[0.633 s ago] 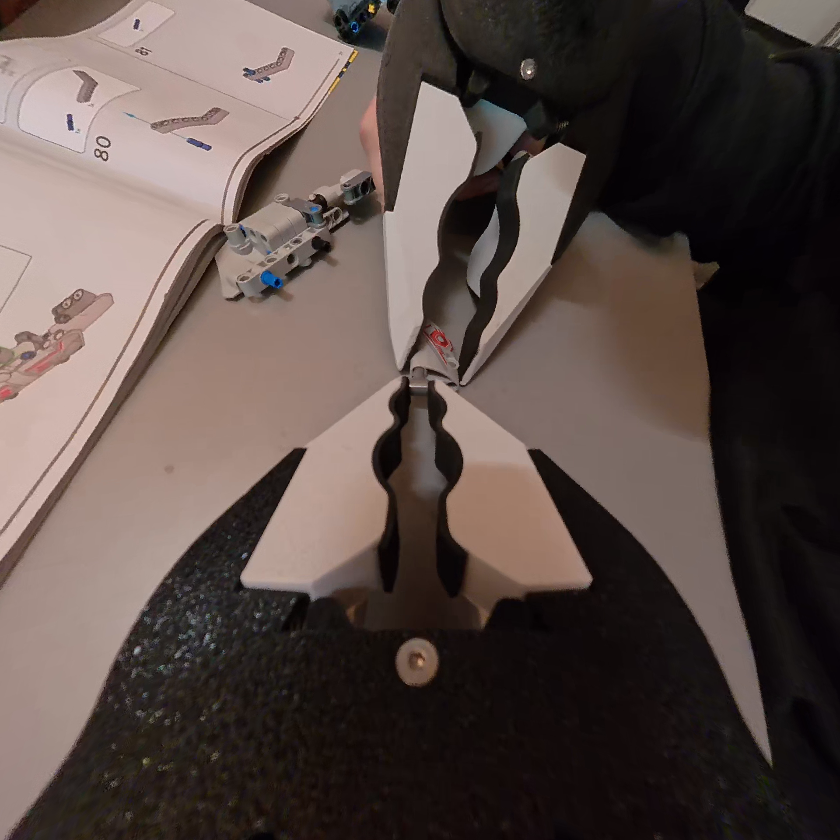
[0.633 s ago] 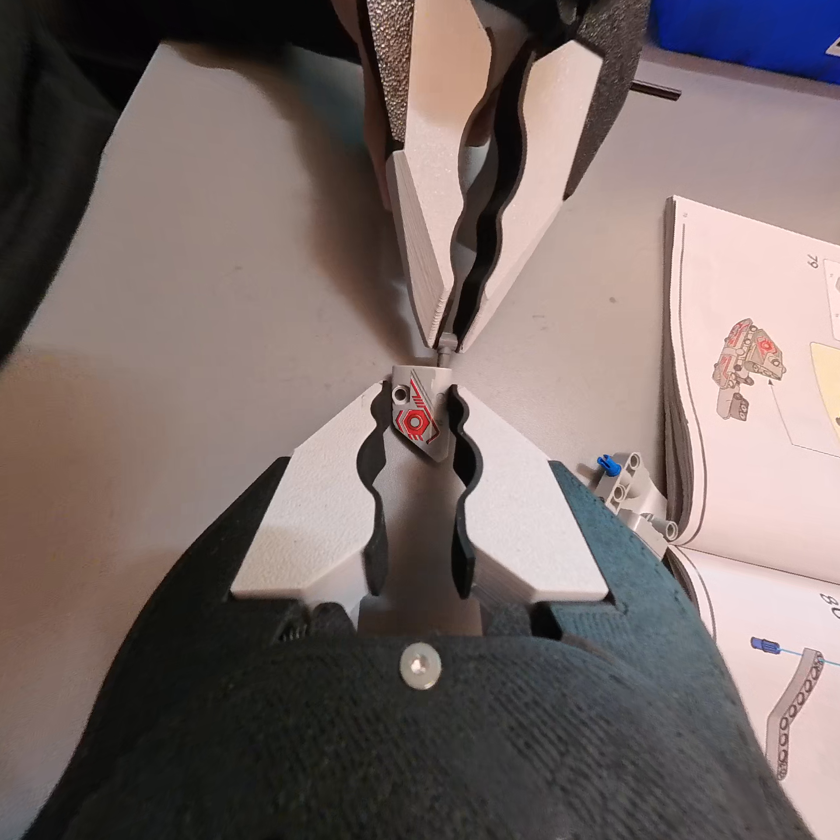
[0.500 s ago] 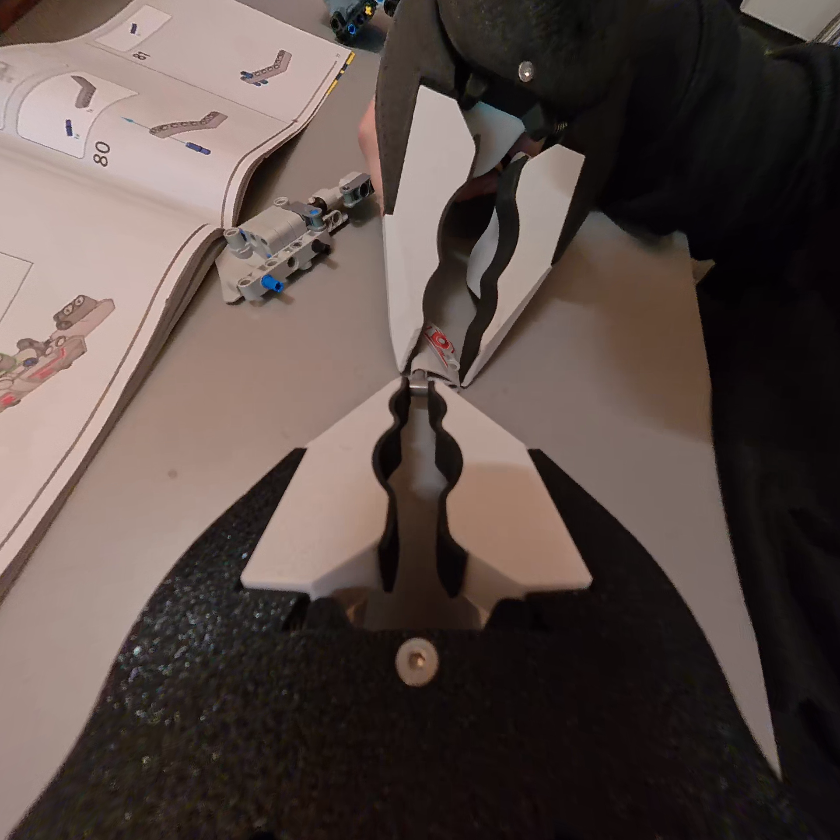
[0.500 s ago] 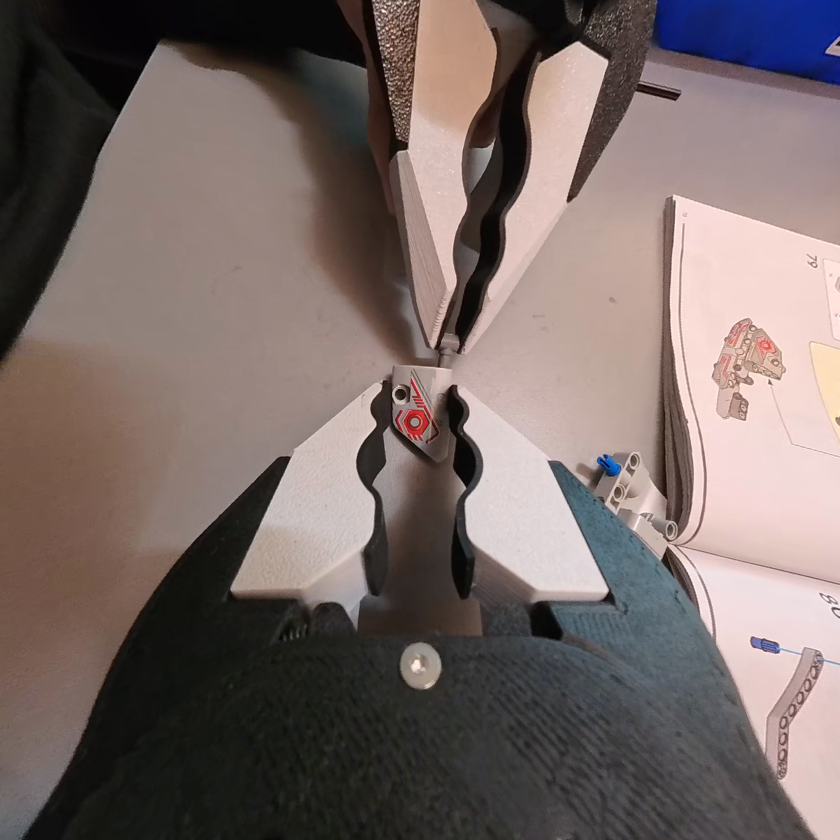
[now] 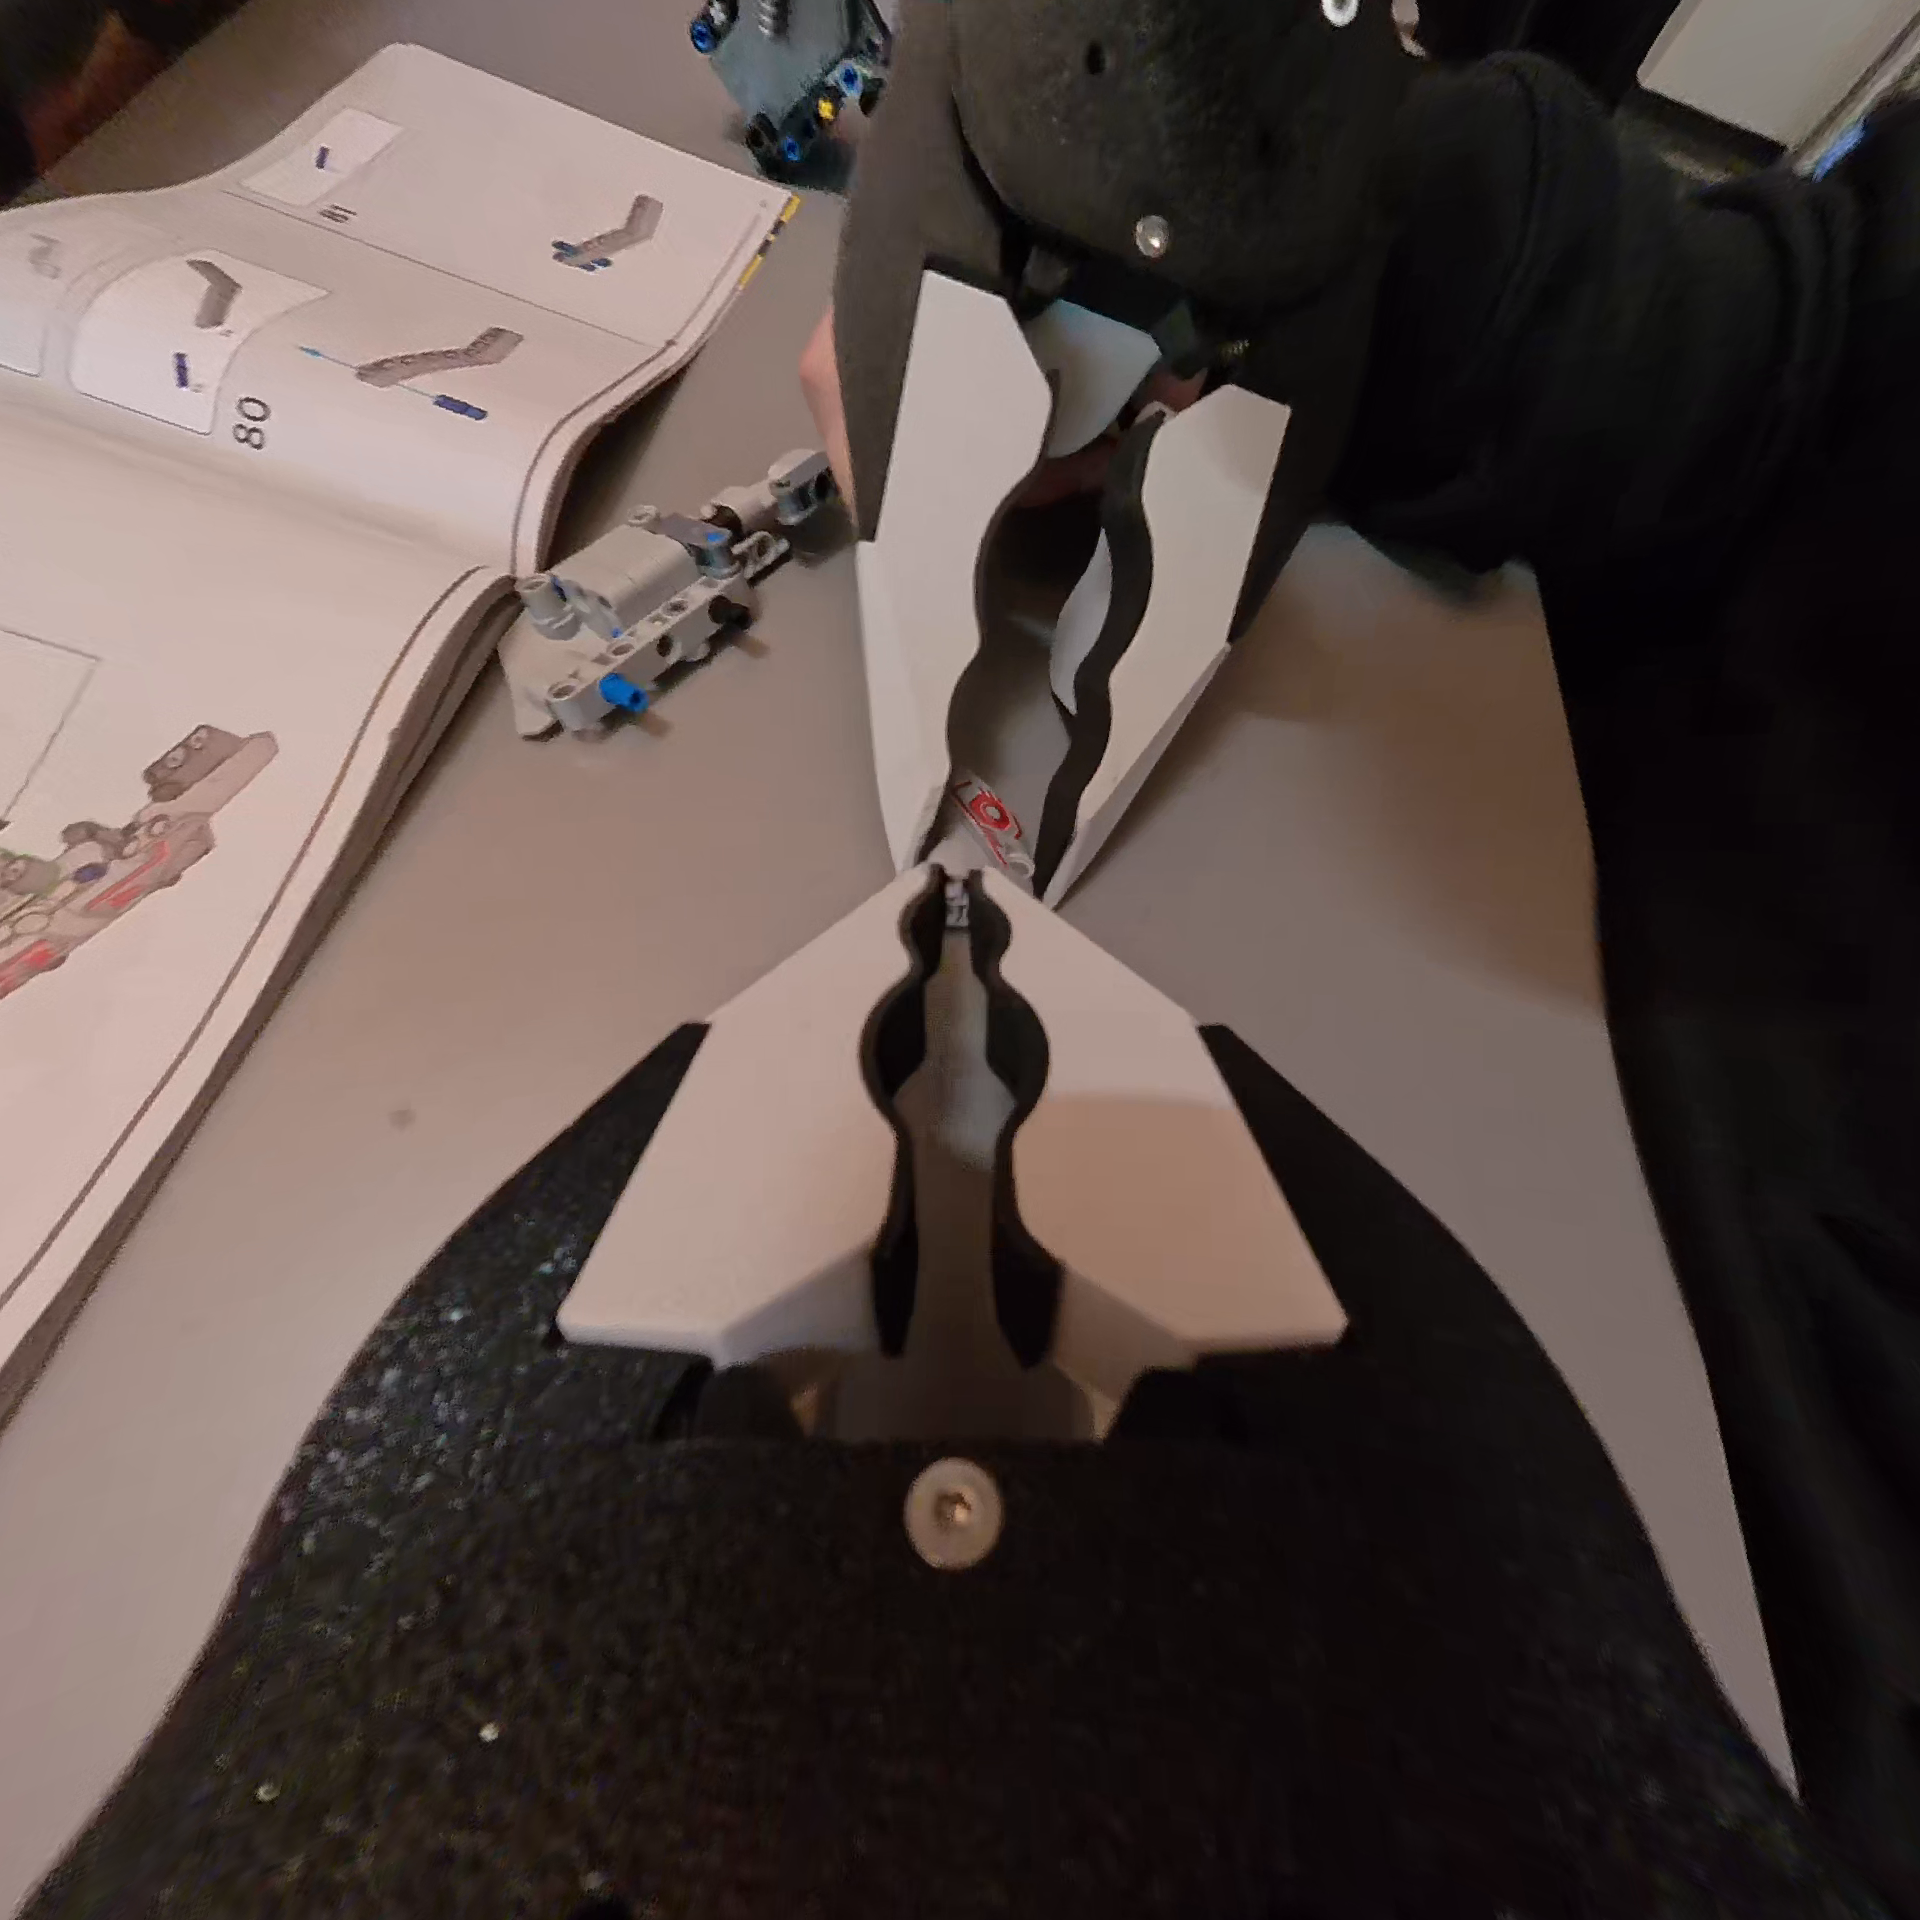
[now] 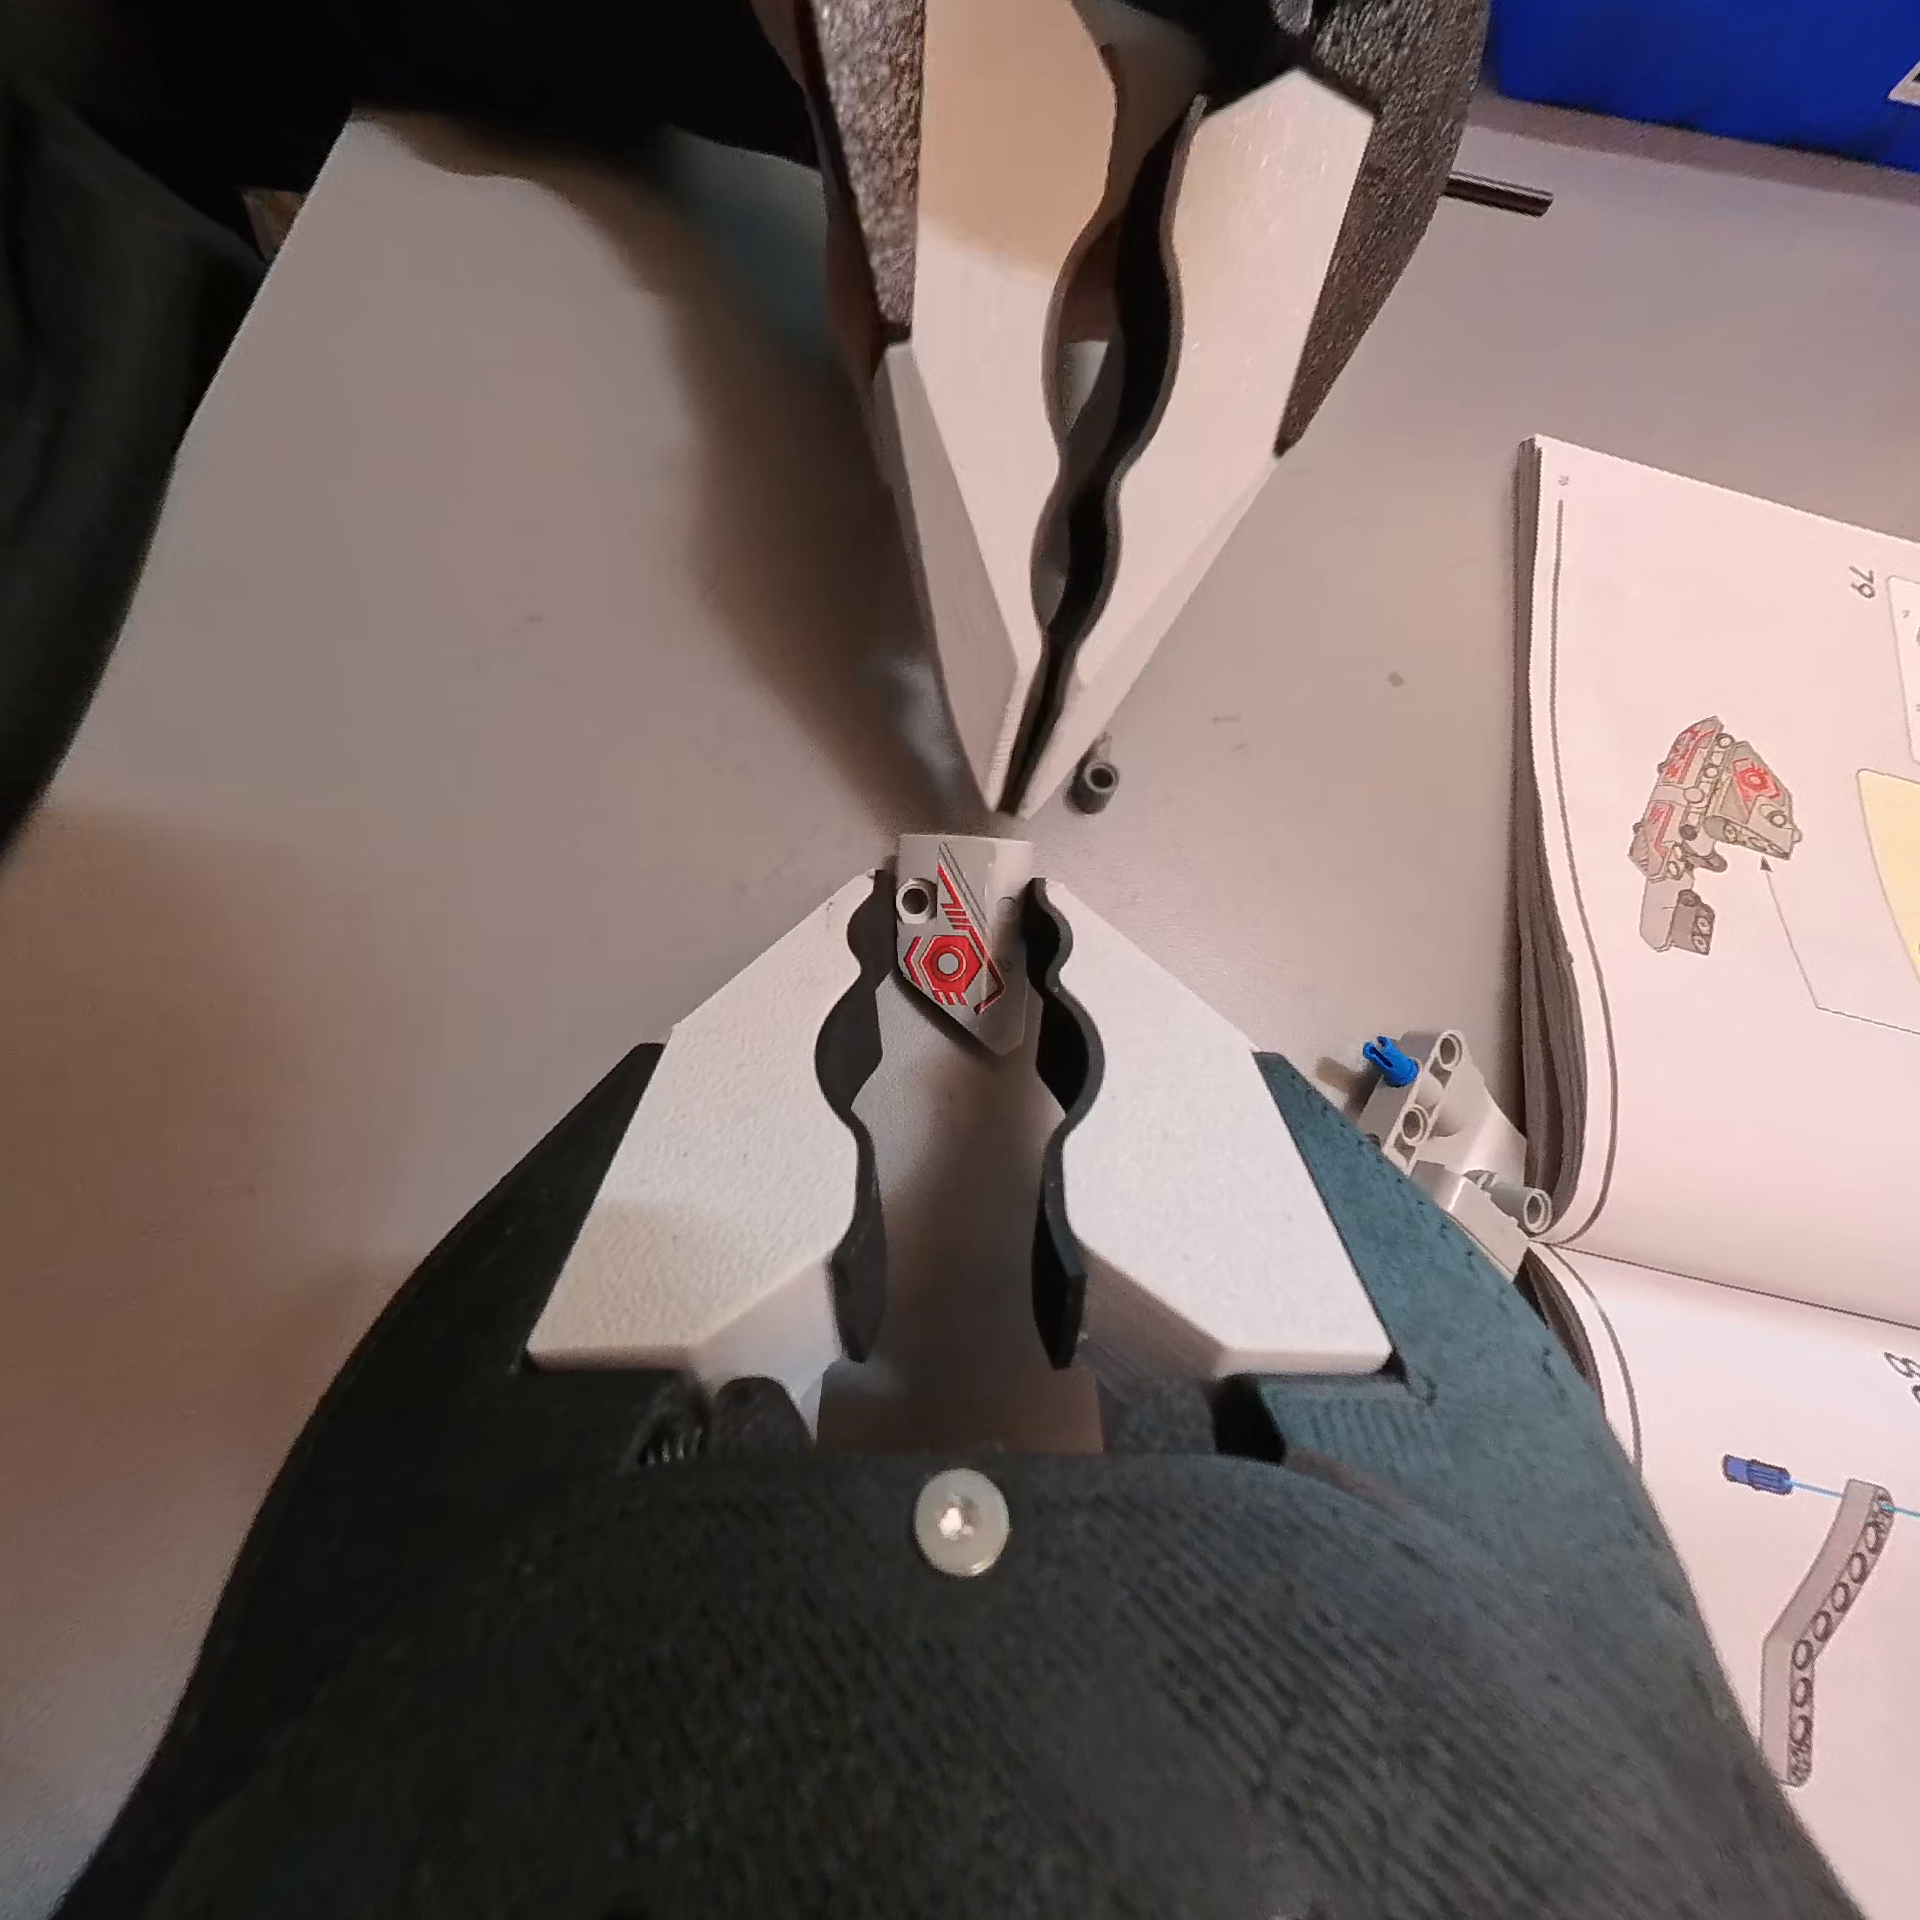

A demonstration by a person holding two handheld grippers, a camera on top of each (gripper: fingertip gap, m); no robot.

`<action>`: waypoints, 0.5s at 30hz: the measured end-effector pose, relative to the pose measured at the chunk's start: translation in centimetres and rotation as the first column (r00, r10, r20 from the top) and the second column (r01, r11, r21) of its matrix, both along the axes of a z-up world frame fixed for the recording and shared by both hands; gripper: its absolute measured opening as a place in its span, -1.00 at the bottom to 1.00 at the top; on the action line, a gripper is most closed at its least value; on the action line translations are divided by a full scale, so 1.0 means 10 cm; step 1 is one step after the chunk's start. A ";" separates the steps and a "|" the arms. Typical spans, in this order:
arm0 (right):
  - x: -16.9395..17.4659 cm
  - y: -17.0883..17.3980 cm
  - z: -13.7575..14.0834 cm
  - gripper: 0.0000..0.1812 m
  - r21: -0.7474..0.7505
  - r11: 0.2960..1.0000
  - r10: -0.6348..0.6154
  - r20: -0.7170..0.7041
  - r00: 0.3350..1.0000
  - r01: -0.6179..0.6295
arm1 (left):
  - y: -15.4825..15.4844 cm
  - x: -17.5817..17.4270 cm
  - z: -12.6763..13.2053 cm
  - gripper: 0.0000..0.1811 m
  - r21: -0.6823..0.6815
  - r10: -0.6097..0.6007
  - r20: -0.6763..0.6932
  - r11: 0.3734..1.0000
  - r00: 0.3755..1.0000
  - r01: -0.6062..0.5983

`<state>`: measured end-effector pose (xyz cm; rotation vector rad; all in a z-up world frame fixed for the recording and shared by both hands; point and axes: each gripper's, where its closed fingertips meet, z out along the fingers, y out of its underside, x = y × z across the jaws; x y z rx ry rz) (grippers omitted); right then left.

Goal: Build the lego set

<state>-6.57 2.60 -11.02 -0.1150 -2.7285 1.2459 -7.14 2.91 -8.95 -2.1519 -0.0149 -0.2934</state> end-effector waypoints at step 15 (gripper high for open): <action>-0.01 0.00 0.01 -0.74 -0.002 1.000 -0.003 0.001 1.000 0.003 | -0.38 -0.32 -0.16 -0.79 -0.138 -0.077 -0.252 0.989 0.965 0.043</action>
